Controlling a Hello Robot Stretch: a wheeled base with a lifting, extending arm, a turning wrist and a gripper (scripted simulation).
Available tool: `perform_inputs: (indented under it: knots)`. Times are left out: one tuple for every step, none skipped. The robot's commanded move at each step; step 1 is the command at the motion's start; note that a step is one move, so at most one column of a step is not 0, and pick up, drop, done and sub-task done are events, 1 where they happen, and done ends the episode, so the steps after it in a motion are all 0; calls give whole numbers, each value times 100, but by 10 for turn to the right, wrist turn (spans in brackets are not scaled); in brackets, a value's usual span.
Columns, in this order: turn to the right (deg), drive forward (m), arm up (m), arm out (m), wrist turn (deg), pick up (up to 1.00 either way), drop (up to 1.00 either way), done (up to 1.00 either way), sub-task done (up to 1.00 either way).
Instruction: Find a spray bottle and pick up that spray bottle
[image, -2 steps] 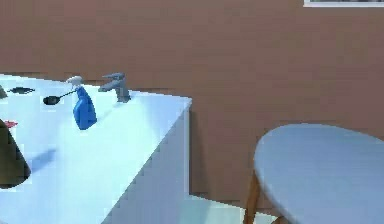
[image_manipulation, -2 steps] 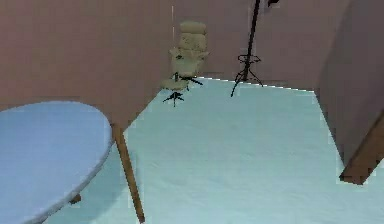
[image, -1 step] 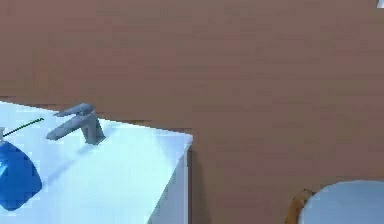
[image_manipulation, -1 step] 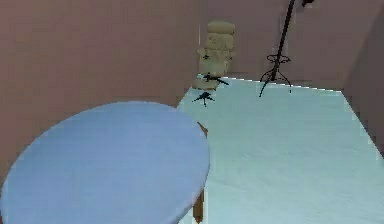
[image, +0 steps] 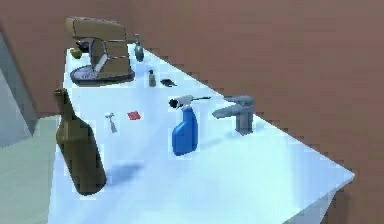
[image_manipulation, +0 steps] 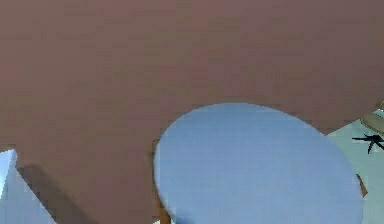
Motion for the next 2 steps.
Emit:
perform_inputs:
  knots:
    - [-450, 0, 0, 0, 0, 0, 0, 0, 0]
    - [-390, 0, 0, 0, 0, 0, 0, 0, 0]
